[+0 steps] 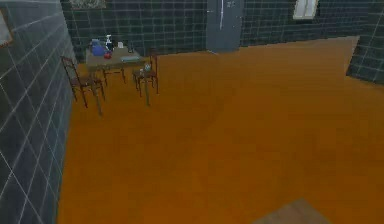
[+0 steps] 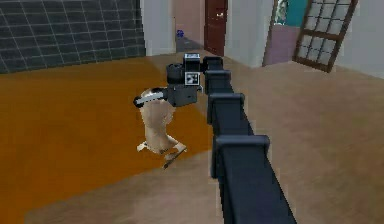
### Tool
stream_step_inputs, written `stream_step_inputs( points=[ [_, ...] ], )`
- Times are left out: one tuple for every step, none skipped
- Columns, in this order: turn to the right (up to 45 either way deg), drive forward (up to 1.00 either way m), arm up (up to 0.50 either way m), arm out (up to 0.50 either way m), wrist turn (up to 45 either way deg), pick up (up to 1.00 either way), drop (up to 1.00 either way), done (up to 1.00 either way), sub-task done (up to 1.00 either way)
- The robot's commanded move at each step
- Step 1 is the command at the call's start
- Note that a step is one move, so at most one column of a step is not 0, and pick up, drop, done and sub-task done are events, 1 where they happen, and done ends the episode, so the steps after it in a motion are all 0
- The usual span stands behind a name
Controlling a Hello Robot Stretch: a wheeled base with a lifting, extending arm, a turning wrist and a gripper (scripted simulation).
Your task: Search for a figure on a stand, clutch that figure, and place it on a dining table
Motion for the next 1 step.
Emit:
stream_step_inputs(
  points=[
    [0.0, 1.0, 0.0, 0.0, 0.0, 0.0, 0.0, 0.0, 0.0]
  ],
)
